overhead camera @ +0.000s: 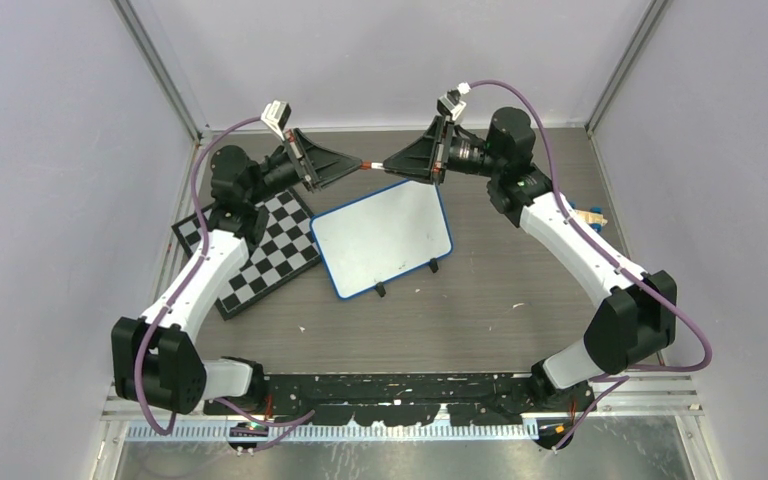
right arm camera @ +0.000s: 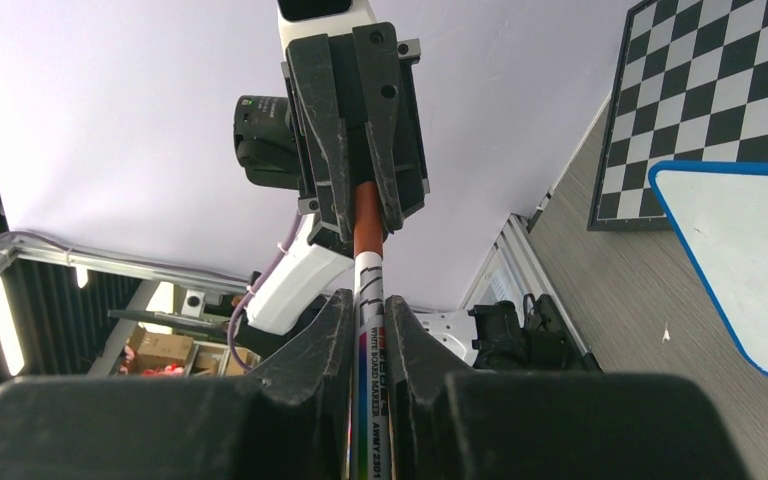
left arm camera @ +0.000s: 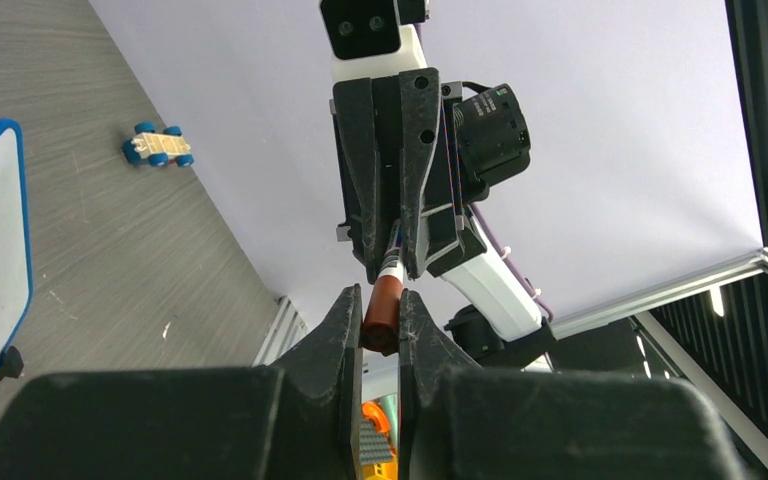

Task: Write a sentence on the whiteboard
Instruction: Open the whiteboard marker at the center of the board, then place the pen cap at the center of the board.

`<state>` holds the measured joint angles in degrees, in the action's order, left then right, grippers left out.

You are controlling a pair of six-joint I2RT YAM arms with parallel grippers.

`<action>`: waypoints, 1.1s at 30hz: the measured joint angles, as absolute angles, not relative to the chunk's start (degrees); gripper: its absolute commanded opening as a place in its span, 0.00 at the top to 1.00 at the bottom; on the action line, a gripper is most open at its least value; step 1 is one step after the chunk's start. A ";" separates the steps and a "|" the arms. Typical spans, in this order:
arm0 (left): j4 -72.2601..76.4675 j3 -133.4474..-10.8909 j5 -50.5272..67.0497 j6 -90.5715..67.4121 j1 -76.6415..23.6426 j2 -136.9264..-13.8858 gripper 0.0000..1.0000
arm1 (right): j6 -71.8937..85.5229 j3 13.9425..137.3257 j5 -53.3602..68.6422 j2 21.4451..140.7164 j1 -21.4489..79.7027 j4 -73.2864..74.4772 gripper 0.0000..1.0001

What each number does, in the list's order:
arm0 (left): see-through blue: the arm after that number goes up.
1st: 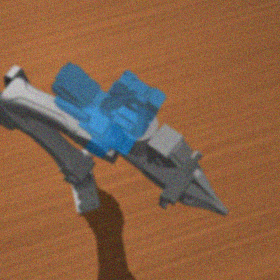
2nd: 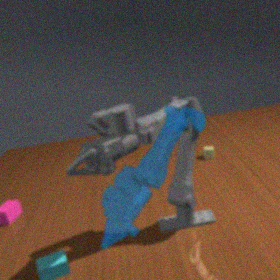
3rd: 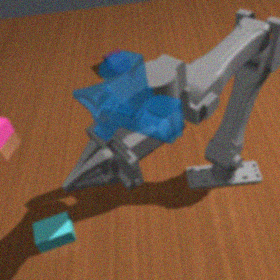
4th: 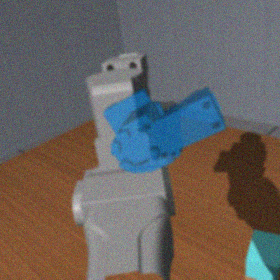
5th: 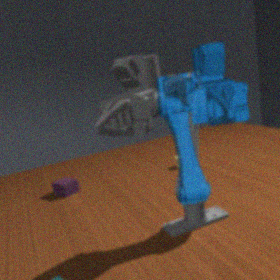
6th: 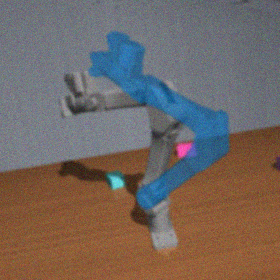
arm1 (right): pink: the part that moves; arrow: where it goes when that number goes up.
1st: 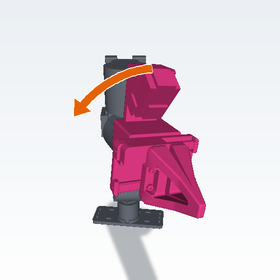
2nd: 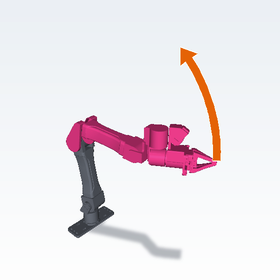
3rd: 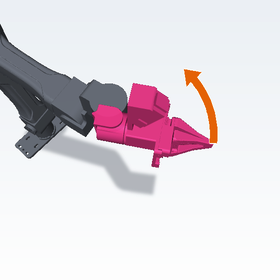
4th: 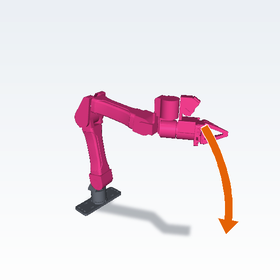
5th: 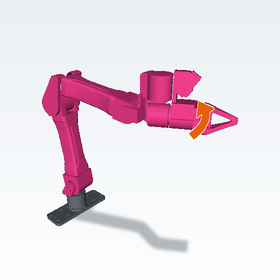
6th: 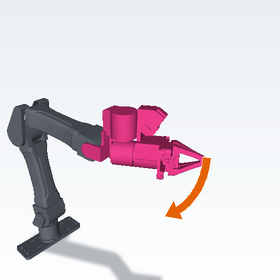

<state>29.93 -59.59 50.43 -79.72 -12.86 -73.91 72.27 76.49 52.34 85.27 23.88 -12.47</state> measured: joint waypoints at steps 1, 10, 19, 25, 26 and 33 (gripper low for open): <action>30.02 -59.55 50.72 -79.85 -12.75 -74.02 1.00 | 72.14 76.36 52.38 85.27 23.90 -12.38 1.00; 30.24 -58.96 51.90 -80.86 -12.60 -74.89 1.00 | 71.94 75.00 52.64 85.27 23.88 -12.49 1.00; 31.53 -57.41 49.98 -82.11 -9.04 -74.85 1.00 | 72.69 74.98 55.07 84.97 19.09 -12.64 1.00; 30.37 -56.58 47.40 -80.58 -5.41 -75.18 1.00 | 73.67 73.45 56.51 82.04 7.81 -14.37 1.00; 29.26 -57.17 47.79 -78.87 -5.78 -75.31 1.00 | 73.41 73.14 56.84 81.56 6.68 -14.24 1.00; -5.08 -71.64 44.25 -39.00 -20.29 -76.29 1.00 | 65.80 70.06 59.29 79.02 -6.17 -8.38 1.00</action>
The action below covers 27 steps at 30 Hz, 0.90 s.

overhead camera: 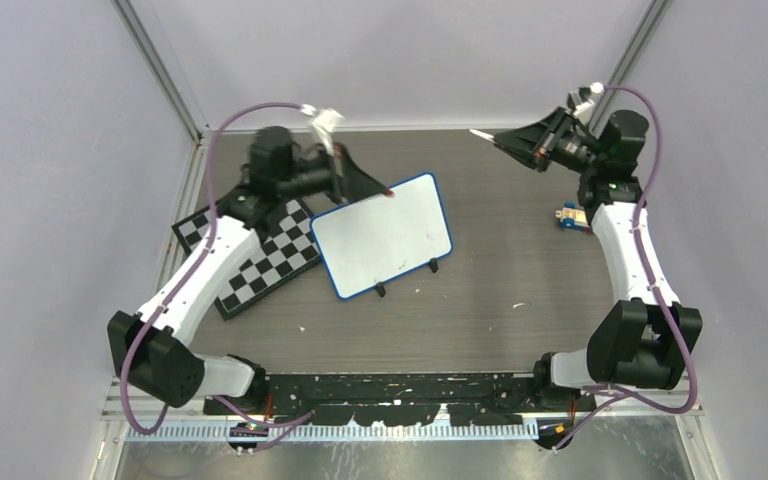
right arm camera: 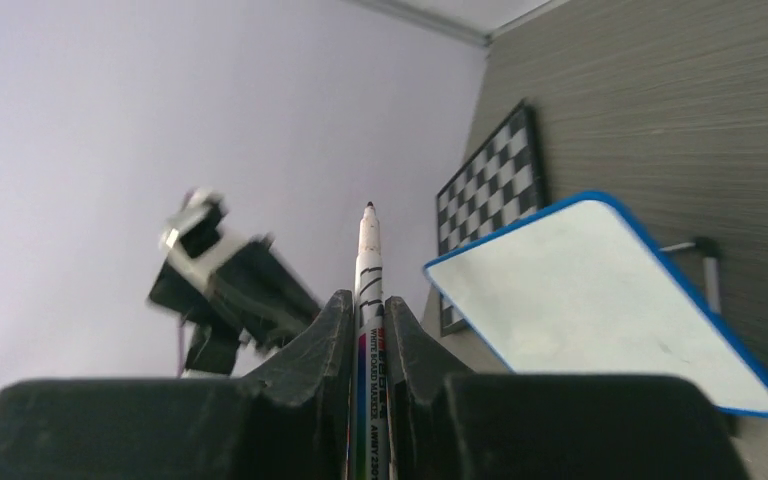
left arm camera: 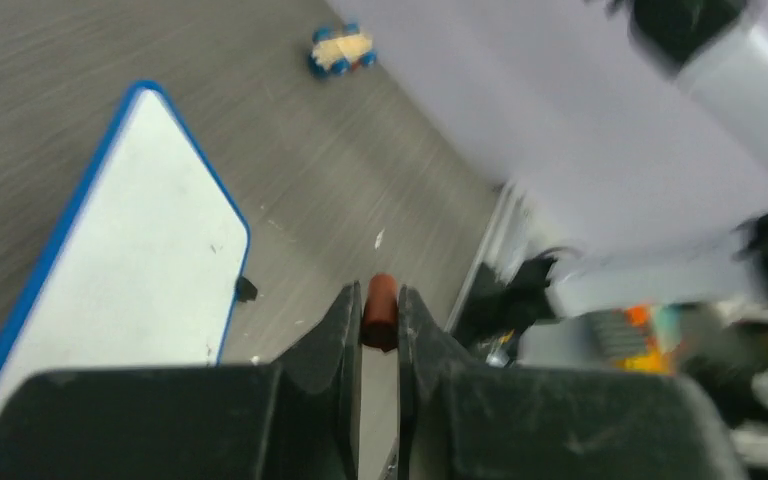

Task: Write a sentence on the whiteboard
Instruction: Place the pen cap at the center of the board.

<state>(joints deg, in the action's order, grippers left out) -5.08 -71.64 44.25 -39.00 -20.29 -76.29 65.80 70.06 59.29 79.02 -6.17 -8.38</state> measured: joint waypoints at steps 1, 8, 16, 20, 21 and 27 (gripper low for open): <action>-8.84 -73.08 42.87 -33.26 -23.62 -76.58 1.00 | 63.88 69.65 59.29 78.98 -7.94 -6.66 1.00; -28.91 -74.50 27.05 4.01 -50.30 -85.19 1.00 | 49.19 65.45 57.43 78.85 -13.74 5.58 1.00; -26.50 -73.38 18.65 15.05 -56.23 -100.33 1.00 | 41.43 61.01 54.61 77.97 -13.74 9.54 1.00; -23.20 -73.34 16.84 16.64 -59.53 -104.05 1.00 | 39.18 60.42 53.87 76.99 -13.76 10.55 1.00; -22.00 -73.21 16.69 16.80 -59.81 -104.64 1.00 | 38.83 60.40 53.80 76.71 -13.74 10.68 1.00; -16.78 -71.44 16.49 16.93 -60.99 -105.91 0.92 | 37.43 59.99 53.34 75.16 -13.76 10.85 1.00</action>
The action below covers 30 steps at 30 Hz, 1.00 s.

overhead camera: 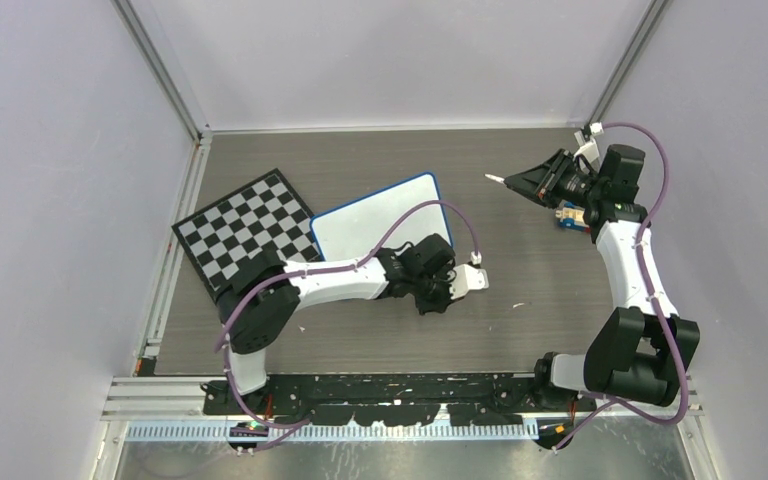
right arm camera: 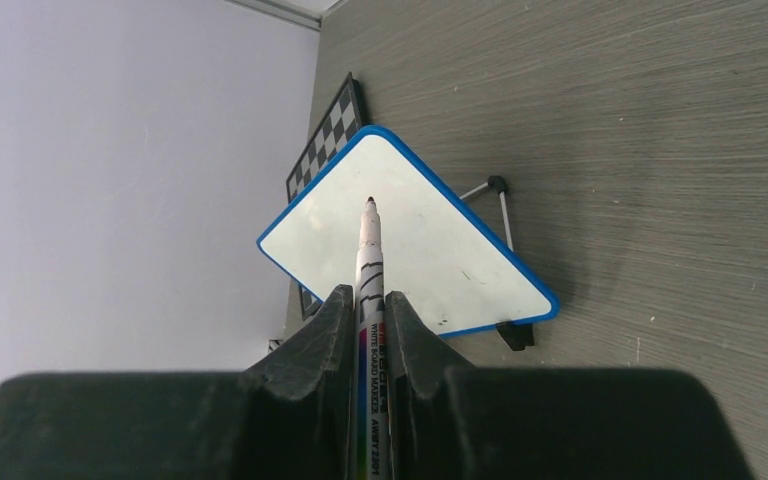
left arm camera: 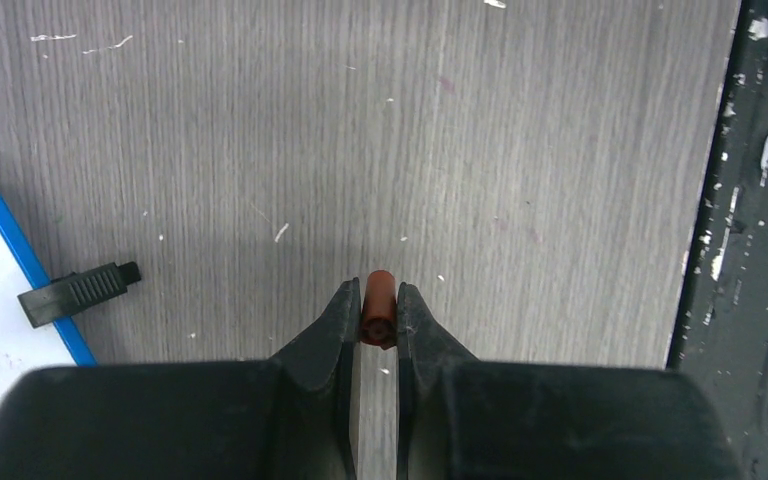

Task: Write a sentence on the whiteboard
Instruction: Place the pen cap at the center of the board, then write a sentence on the whiteboard.

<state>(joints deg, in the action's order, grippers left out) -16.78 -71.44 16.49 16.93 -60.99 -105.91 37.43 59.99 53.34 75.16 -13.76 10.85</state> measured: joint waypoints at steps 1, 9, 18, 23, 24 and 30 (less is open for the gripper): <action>-16.19 -71.44 16.43 16.93 -60.99 -106.30 0.91 | 37.34 59.96 53.34 74.96 -13.74 10.87 1.00; -15.40 -71.57 14.92 17.30 -61.12 -108.97 0.78 | 37.15 59.96 53.34 74.54 -13.76 11.07 1.00; -21.61 -75.24 14.81 16.34 -61.12 -109.19 0.33 | 36.14 59.96 53.45 74.50 -13.76 12.12 1.00; -28.75 -82.89 16.38 14.33 -61.12 -107.81 0.11 | 35.31 59.96 53.69 74.50 -13.76 12.60 1.00; -30.26 -84.42 16.64 13.91 -61.10 -107.26 0.03 | 35.20 59.99 53.71 74.50 -13.76 12.62 1.00; -40.86 -92.66 18.70 11.90 -58.37 -99.02 0.00 | 33.69 61.76 54.02 74.67 -13.41 15.29 1.00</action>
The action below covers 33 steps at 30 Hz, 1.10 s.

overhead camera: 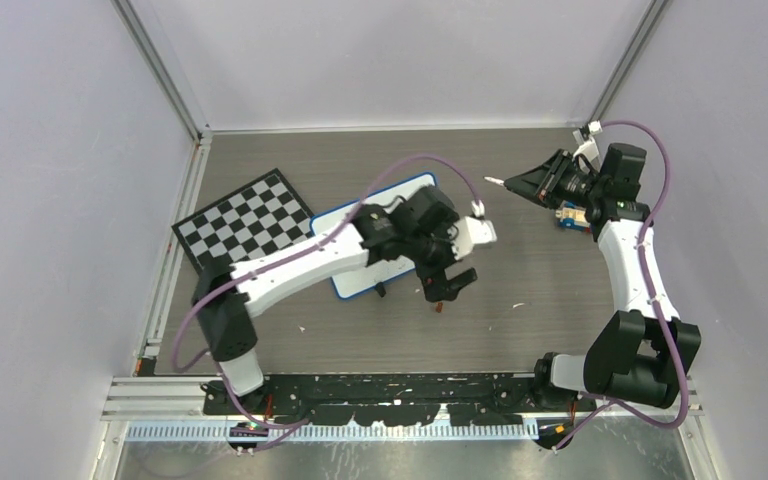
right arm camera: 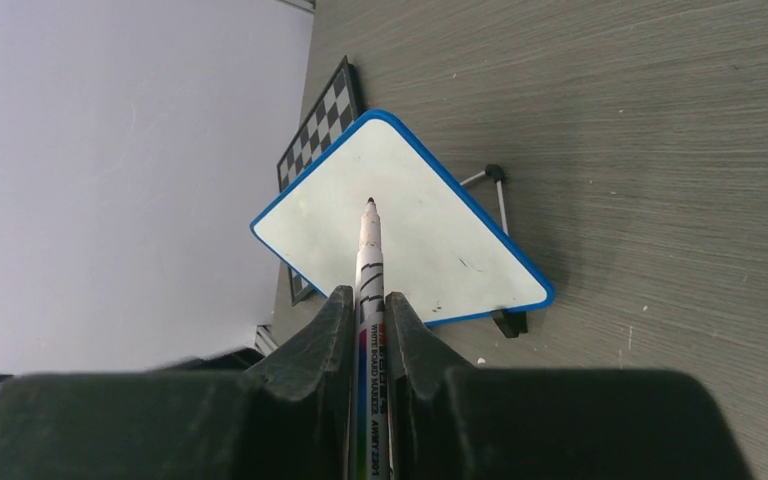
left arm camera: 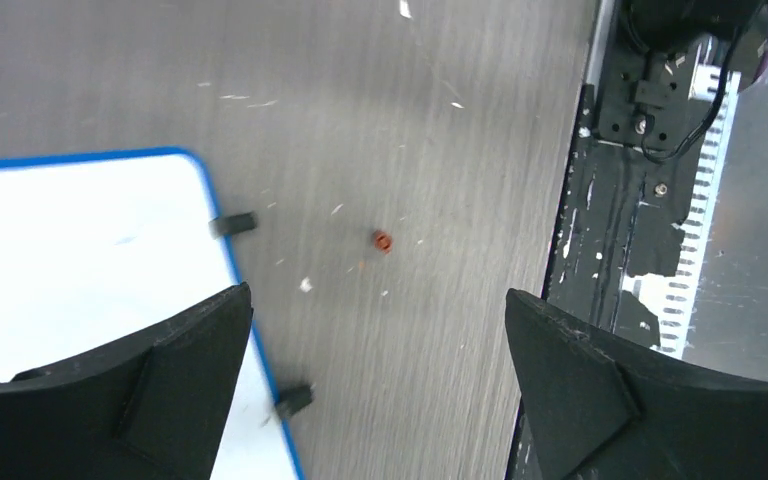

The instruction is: Write a sentence on the whiteboard

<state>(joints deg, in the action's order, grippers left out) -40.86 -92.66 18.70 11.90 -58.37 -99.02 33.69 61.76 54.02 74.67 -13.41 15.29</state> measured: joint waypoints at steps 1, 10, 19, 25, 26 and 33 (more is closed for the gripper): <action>-42.09 -93.36 19.11 11.77 -57.10 -97.19 0.00 | 32.99 62.67 53.91 74.74 -13.13 16.49 1.00; -48.69 -93.86 24.95 6.02 -28.58 -83.22 0.00 | 21.69 74.54 45.47 75.92 -2.20 30.72 1.00; -51.27 -83.64 28.95 -2.85 -9.34 -73.97 0.00 | 12.67 82.70 35.81 79.11 11.57 40.66 1.00; -50.61 -77.23 25.69 -8.29 -3.25 -71.24 0.00 | 3.97 88.23 35.75 83.00 19.75 46.70 1.00; -50.46 -75.35 25.45 -8.78 -3.25 -70.83 0.00 | 2.61 88.33 36.01 83.40 21.32 47.48 1.00; -50.59 -72.40 27.59 -5.45 -3.25 -70.74 0.00 | -3.79 86.04 38.59 84.36 28.36 49.98 1.00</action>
